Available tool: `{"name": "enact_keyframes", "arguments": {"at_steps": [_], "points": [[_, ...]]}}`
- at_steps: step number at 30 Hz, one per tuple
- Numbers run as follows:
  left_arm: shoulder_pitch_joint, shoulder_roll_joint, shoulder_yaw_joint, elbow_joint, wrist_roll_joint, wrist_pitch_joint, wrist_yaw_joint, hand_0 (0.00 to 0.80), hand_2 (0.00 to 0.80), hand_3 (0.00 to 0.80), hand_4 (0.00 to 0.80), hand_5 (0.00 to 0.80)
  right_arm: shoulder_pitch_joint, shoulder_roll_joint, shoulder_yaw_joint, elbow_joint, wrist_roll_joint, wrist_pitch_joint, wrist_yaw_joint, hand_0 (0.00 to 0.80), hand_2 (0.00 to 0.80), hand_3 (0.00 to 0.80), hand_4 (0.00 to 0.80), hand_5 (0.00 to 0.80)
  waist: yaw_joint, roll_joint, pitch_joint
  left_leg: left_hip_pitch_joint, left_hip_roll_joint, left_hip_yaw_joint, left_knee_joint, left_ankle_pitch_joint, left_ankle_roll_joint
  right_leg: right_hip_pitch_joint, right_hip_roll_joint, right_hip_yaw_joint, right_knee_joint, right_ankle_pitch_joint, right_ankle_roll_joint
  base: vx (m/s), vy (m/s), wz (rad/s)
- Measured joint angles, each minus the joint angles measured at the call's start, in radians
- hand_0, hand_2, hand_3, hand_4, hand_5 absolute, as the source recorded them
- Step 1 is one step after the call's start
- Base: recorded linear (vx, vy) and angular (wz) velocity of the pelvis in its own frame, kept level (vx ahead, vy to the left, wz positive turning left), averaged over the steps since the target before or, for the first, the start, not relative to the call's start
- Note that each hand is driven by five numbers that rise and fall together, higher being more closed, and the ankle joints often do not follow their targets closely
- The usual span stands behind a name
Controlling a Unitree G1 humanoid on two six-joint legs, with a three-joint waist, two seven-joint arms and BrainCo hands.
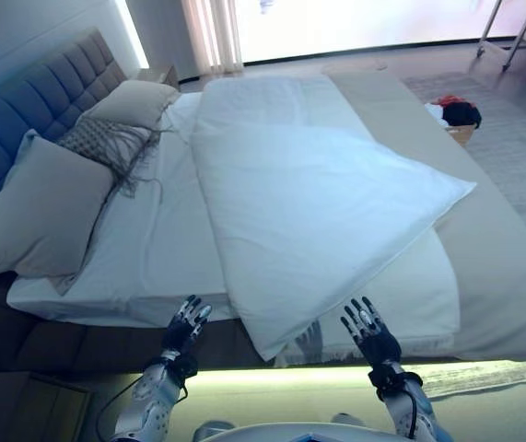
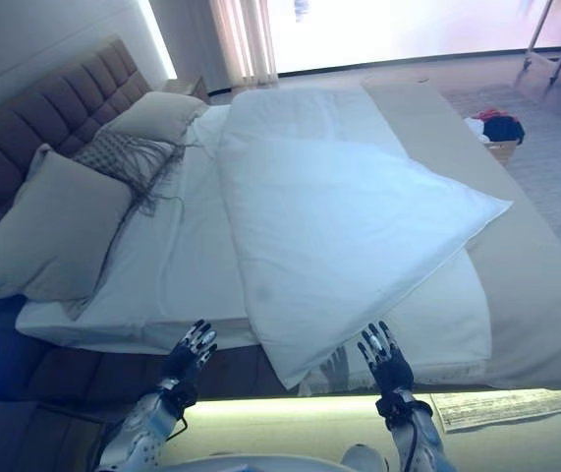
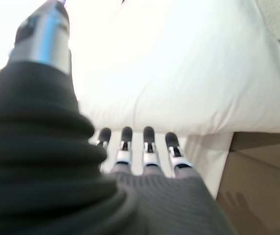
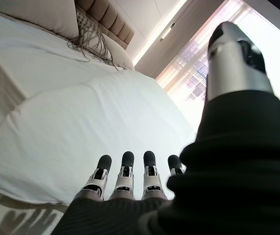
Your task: Make the bed neatly
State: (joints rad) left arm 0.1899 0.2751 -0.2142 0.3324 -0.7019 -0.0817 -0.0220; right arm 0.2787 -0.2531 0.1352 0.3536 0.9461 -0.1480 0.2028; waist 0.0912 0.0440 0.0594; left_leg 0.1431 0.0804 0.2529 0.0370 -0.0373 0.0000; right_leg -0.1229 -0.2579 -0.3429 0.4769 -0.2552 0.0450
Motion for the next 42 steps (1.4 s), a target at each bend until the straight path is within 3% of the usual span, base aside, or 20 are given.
{"name": "enact_keyframes", "arguments": {"at_steps": [7, 9, 11, 12, 13, 16, 19, 21, 23, 24, 26, 29, 33, 37, 42], "points": [[-0.013, 0.005, 0.000, 0.004, -0.001, 0.000, 0.002, 0.000, 0.000, 0.000, 0.000, 0.000, -0.002, 0.007, -0.005, 0.004, -0.023, -0.001, 0.004, 0.000, 0.000, 0.000, 0.000, 0.000, -0.001, -0.019, 0.011, -0.003, -0.061, -0.028, -0.010, -0.022, -0.015, -0.021, -0.074, 0.001, 0.062, -0.011, 0.034, 0.044, 0.212, 0.15], [-0.020, 0.007, 0.000, 0.005, -0.001, 0.000, -0.002, 0.000, 0.000, 0.000, 0.000, 0.000, -0.003, 0.008, -0.006, 0.008, -0.022, -0.003, -0.001, 0.000, 0.000, 0.000, 0.000, 0.000, -0.002, -0.036, 0.022, -0.008, -0.090, -0.048, 0.010, -0.047, -0.008, -0.029, -0.107, 0.009, 0.092, -0.018, 0.047, 0.060, 0.305, 0.11], [-0.021, 0.008, -0.004, 0.005, -0.001, 0.000, -0.009, 0.000, 0.000, 0.000, 0.000, 0.000, 0.002, 0.013, -0.013, 0.010, -0.022, -0.007, 0.001, 0.000, 0.000, 0.000, 0.000, 0.000, -0.023, -0.053, 0.032, -0.052, -0.134, -0.065, 0.102, -0.105, 0.035, -0.042, -0.154, 0.026, 0.131, -0.021, 0.070, 0.137, 0.290, 0.11], [-0.019, 0.008, -0.009, 0.006, -0.001, 0.002, -0.011, 0.000, 0.000, 0.000, 0.000, 0.000, 0.010, 0.011, -0.024, 0.011, -0.022, -0.008, 0.003, 0.000, 0.000, 0.000, 0.000, 0.000, -0.025, -0.052, 0.034, -0.063, -0.149, -0.076, 0.142, -0.131, 0.031, -0.048, -0.168, 0.047, 0.151, -0.017, 0.079, 0.171, 0.158, 0.09], [-0.019, 0.009, -0.010, 0.007, -0.001, 0.002, -0.010, 0.000, 0.000, 0.000, 0.000, 0.000, 0.018, 0.008, -0.027, 0.014, -0.022, -0.007, 0.004, 0.000, 0.000, 0.000, 0.000, 0.000, -0.027, -0.046, 0.036, -0.068, -0.145, -0.093, 0.158, -0.142, -0.004, -0.057, -0.168, 0.081, 0.173, -0.002, 0.081, 0.119, 0.076, 0.03], [-0.022, 0.017, -0.011, 0.007, -0.002, 0.001, 0.000, 0.000, 0.000, 0.000, 0.000, 0.000, 0.029, 0.009, -0.027, 0.020, -0.022, -0.007, 0.024, 0.000, 0.000, 0.000, 0.000, 0.000, -0.032, -0.031, 0.032, -0.062, -0.129, -0.095, 0.136, -0.131, 0.011, -0.102, -0.147, 0.117, 0.166, 0.068, 0.071, 0.122, -0.109, -0.14], [-0.024, 0.035, -0.008, 0.006, -0.002, 0.002, 0.025, 0.000, 0.000, 0.000, 0.000, 0.000, 0.002, 0.009, -0.028, 0.034, -0.021, -0.006, 0.050, 0.000, 0.000, 0.000, 0.000, 0.000, -0.041, -0.067, 0.032, -0.065, -0.126, -0.101, 0.116, -0.127, 0.011, -0.126, -0.108, 0.123, 0.004, 0.111, 0.111, 0.253, -0.218, -0.28], [-0.031, 0.034, -0.010, 0.012, -0.002, 0.005, 0.030, 0.000, 0.000, 0.000, 0.000, 0.000, -0.029, 0.006, -0.028, 0.055, -0.014, -0.006, 0.050, 0.000, 0.000, 0.000, 0.000, 0.000, -0.052, -0.063, 0.033, -0.055, -0.106, -0.138, 0.096, -0.126, 0.009, -0.154, -0.080, 0.122, -0.061, 0.174, 0.125, 0.301, -0.149, -0.22], [-0.048, 0.027, -0.009, 0.029, -0.004, 0.005, 0.027, 0.000, 0.000, 0.000, 0.000, 0.000, -0.045, 0.006, -0.028, 0.065, -0.009, -0.006, 0.049, 0.000, 0.000, 0.000, 0.000, 0.000, -0.051, -0.054, 0.036, -0.022, -0.072, -0.148, 0.072, -0.126, -0.004, -0.147, -0.053, 0.104, -0.161, 0.286, 0.108, 0.262, -0.139, -0.19], [-0.056, 0.010, -0.009, 0.044, -0.011, 0.005, 0.025, 0.000, 0.000, 0.000, 0.000, 0.000, -0.048, -0.002, -0.029, 0.070, -0.009, -0.005, 0.049, 0.000, 0.000, 0.000, 0.000, 0.000, -0.051, -0.035, 0.035, -0.006, -0.047, -0.152, 0.054, -0.121, -0.011, -0.103, -0.023, 0.076, -0.199, 0.290, 0.081, 0.218, -0.168, 0.07], [-0.061, -0.003, -0.022, 0.031, -0.011, 0.006, 0.014, 0.000, 0.000, 0.000, 0.000, 0.000, -0.043, -0.006, -0.042, 0.076, -0.009, -0.005, 0.050, 0.000, 0.000, 0.000, 0.000, 0.000, -0.050, -0.022, 0.041, 0.005, -0.033, -0.144, 0.064, -0.099, -0.019, -0.084, -0.009, 0.054, -0.166, 0.254, 0.026, 0.211, -0.243, 0.23], [-0.052, -0.011, -0.019, 0.024, -0.011, 0.006, 0.015, 0.000, 0.000, 0.000, 0.000, 0.000, -0.036, -0.004, -0.042, 0.089, -0.010, -0.001, 0.058, 0.000, 0.000, 0.000, 0.000, 0.000, -0.049, -0.041, 0.050, 0.012, -0.035, -0.140, 0.110, -0.099, -0.020, -0.092, -0.040, 0.048, -0.038, 0.146, 0.023, 0.192, -0.268, 0.30], [-0.034, -0.011, -0.019, 0.022, -0.025, 0.006, 0.017, 0.000, 0.000, 0.000, 0.000, 0.000, -0.048, 0.000, -0.040, 0.091, -0.010, 0.000, 0.063, 0.000, 0.000, 0.000, 0.000, 0.000, -0.044, -0.063, 0.041, 0.021, -0.021, -0.117, 0.120, -0.097, -0.017, -0.090, -0.041, 0.048, 0.037, 0.064, 0.017, 0.219, -0.248, 0.28], [-0.033, -0.008, -0.019, 0.022, -0.029, 0.006, -0.001, 0.000, 0.000, 0.000, 0.000, 0.000, -0.056, -0.001, -0.038, 0.093, -0.010, 0.000, 0.070, 0.000, 0.000, 0.000, 0.000, 0.000, -0.038, -0.086, 0.026, 0.019, 0.003, -0.118, 0.131, -0.092, -0.008, -0.084, -0.005, 0.067, 0.049, 0.031, 0.004, 0.194, -0.212, 0.10], [-0.036, -0.002, -0.022, 0.024, -0.030, 0.006, -0.034, 0.000, 0.000, 0.000, 0.000, 0.000, -0.064, -0.002, -0.038, 0.106, 0.024, 0.001, 0.071, 0.000, 0.000, 0.000, 0.000, 0.000, -0.020, -0.120, 0.005, -0.025, 0.014, -0.132, 0.227, -0.054, 0.032, -0.089, 0.016, 0.084, 0.040, 0.018, -0.010, 0.152, -0.261, -0.08]]}}
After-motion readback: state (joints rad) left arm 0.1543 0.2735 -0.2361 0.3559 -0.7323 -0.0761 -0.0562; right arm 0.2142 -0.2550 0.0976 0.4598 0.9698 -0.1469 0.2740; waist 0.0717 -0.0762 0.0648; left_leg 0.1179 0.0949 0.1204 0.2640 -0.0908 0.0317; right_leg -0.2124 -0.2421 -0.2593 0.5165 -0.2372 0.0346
